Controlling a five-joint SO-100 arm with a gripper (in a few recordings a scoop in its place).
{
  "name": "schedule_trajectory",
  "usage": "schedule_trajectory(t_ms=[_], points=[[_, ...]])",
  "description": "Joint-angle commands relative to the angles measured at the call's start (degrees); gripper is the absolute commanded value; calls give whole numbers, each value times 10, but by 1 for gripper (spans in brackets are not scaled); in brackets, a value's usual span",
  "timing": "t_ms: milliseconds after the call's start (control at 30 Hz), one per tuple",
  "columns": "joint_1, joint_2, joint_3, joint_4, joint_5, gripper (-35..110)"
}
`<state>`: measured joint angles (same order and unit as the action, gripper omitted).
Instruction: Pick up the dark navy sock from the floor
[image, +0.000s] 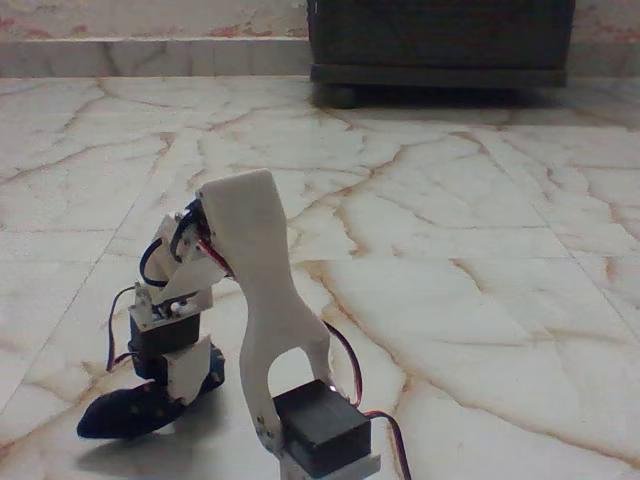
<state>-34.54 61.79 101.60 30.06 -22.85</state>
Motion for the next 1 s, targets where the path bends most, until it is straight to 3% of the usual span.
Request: schedule_trajectory(t_ms=[0, 233, 567, 733, 967], points=[[12, 69, 35, -18, -21, 0], [97, 278, 221, -24, -136, 0], [293, 546, 366, -37, -390, 0], [371, 674, 451, -81, -439, 0], [398, 706, 450, -71, -448, 0]])
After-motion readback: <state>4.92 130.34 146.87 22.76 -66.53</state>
